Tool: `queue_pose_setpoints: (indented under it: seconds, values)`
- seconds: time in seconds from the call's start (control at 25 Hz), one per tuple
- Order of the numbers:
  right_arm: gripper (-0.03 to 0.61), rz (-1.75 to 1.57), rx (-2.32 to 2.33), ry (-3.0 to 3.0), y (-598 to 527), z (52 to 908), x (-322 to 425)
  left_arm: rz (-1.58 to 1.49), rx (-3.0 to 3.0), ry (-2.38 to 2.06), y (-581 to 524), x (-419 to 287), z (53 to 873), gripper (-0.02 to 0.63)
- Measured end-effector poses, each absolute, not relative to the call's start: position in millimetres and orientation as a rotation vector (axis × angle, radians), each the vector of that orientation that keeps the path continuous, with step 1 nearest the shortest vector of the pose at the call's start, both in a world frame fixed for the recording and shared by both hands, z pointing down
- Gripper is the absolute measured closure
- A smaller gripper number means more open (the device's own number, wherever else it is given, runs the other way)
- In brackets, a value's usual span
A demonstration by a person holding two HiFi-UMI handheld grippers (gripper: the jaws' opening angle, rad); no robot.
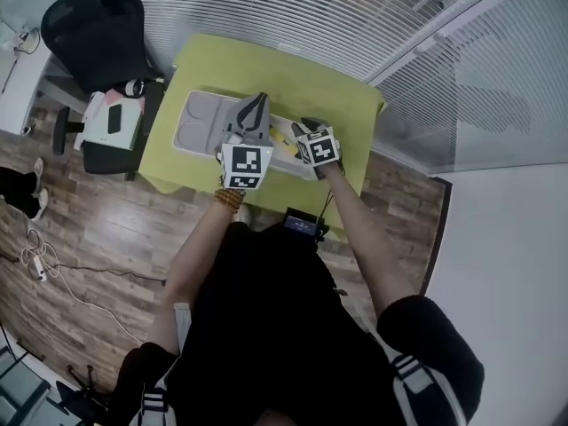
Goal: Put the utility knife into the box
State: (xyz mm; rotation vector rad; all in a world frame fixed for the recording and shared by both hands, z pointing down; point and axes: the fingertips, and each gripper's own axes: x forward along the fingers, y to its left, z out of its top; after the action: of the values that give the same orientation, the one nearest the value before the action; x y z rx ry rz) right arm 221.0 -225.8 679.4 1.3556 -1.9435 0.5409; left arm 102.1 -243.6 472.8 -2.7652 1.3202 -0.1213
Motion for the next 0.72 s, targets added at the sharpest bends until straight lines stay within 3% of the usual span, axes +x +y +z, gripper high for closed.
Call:
queue_pose_setpoints:
  seconds: [0.72]
  values:
    - [0.502, 0.417, 1.686, -2.038, -226, 573, 240, -0.015, -2.814, 1.250, -240, 136, 447, 0.595]
